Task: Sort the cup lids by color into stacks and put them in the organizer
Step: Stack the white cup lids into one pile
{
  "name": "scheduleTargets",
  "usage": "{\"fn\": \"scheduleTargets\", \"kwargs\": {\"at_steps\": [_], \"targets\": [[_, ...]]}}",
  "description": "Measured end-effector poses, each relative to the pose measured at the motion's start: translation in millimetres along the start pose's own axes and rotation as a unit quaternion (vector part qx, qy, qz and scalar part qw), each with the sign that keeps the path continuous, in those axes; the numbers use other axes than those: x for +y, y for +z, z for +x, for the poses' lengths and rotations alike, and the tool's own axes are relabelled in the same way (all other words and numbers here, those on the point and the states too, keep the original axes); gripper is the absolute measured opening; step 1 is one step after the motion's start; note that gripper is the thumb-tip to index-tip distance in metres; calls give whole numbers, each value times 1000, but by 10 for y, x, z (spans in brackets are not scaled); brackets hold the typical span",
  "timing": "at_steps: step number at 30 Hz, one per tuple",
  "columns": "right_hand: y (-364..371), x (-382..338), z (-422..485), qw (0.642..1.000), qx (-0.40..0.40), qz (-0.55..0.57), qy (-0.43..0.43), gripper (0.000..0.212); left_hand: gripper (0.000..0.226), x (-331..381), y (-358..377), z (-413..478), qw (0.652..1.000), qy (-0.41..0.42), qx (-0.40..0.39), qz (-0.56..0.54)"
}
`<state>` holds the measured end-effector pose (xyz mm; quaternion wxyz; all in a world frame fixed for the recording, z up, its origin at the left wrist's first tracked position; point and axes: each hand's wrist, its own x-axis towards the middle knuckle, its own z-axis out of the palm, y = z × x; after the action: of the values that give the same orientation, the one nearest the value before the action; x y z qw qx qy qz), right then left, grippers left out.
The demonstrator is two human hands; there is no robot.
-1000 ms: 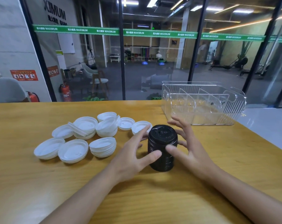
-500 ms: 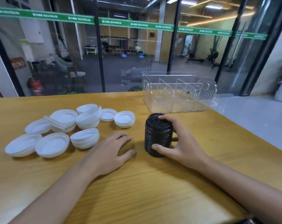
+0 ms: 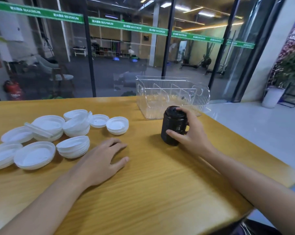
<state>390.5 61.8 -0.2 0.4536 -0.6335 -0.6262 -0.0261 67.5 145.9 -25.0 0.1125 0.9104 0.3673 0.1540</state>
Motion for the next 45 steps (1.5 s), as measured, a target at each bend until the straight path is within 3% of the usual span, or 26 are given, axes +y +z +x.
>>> {"fn": "scheduleTargets", "kwargs": {"at_steps": [19, 26, 31, 35, 39, 45], "targets": [[351, 444, 670, 997, 17, -51, 55, 82, 58, -64, 55, 22, 1000, 10, 14, -17], [246, 304, 525, 996, 18, -26, 87, 105, 57, -35, 39, 16, 1000, 10, 9, -8], [213, -31, 114, 999, 15, -35, 33, 89, 56, 3, 31, 10, 1000, 7, 5, -8], [381, -279, -160, 994, -97, -51, -19, 69, 55, 19, 11, -26, 1000, 4, -6, -20], [668, -448, -218, 983, -175, -43, -47, 65, 55, 40, -31, -64, 1000, 2, -11, -12], [1046, -576, 3, 981, -177, -31, -71, 57, 52, -113, -127, -226, 1000, -6, -6, -7]]}}
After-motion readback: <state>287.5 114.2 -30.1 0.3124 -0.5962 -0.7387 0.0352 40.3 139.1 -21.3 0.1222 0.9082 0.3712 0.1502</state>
